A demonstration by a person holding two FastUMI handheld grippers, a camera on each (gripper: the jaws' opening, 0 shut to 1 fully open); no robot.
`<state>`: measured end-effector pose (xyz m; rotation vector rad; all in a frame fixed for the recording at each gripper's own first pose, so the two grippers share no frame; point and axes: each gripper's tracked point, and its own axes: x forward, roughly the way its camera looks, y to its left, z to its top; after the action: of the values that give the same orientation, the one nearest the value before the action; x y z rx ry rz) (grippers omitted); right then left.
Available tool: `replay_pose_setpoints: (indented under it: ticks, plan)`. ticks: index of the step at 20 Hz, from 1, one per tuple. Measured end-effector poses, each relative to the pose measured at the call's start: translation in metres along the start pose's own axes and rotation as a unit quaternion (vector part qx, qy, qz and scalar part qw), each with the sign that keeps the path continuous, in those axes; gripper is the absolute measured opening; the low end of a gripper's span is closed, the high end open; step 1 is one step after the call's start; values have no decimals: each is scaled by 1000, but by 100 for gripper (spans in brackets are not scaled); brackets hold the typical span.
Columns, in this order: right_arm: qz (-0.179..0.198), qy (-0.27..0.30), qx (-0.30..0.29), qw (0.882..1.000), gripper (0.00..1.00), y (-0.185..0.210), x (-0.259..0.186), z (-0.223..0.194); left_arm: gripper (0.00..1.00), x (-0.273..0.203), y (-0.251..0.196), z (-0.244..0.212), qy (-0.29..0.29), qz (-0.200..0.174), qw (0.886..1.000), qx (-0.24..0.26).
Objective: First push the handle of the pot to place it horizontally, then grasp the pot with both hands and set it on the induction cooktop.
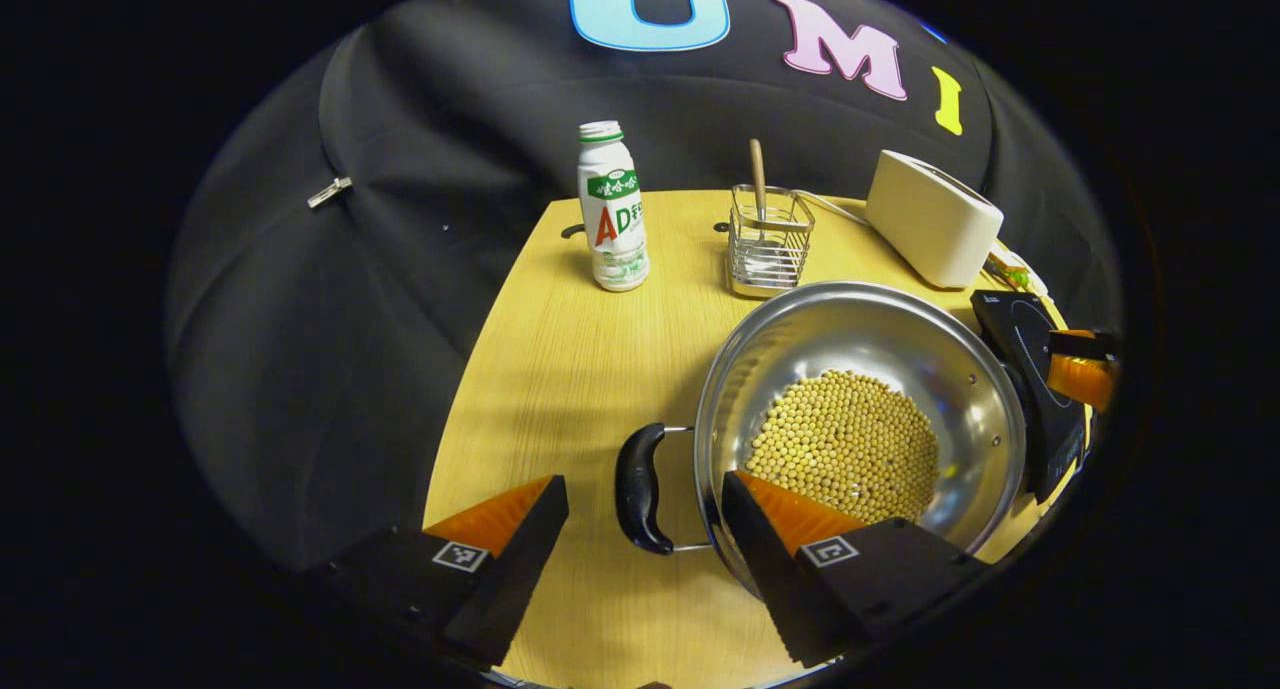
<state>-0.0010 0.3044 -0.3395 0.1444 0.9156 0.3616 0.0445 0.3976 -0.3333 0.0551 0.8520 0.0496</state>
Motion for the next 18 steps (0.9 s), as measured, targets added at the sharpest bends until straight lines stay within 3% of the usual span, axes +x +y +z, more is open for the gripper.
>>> replay_pose_setpoints:
  ticks: [5, 10, 13, 16, 18]
  plan:
    - [-14, 41, 26, 999, 99, 0, 25, -21, 92, 18, -7, -7, 20, -25, 999, -13]
    - [-21, 66, 43, 997, 96, 2, 44, -34, 83, 22, -11, -1, 1, -31, 999, -22]
    - [-25, 82, 57, 995, 87, 4, 52, -41, 76, 26, -14, 1, -3, -34, 999, -25]
    - [-29, 92, 62, 993, 87, 7, 58, -47, 70, 27, -14, 1, -4, -33, 999, -29]
    - [-27, 103, 73, 992, 73, 9, 62, -50, 70, 28, -15, 1, -6, -35, 999, -29]
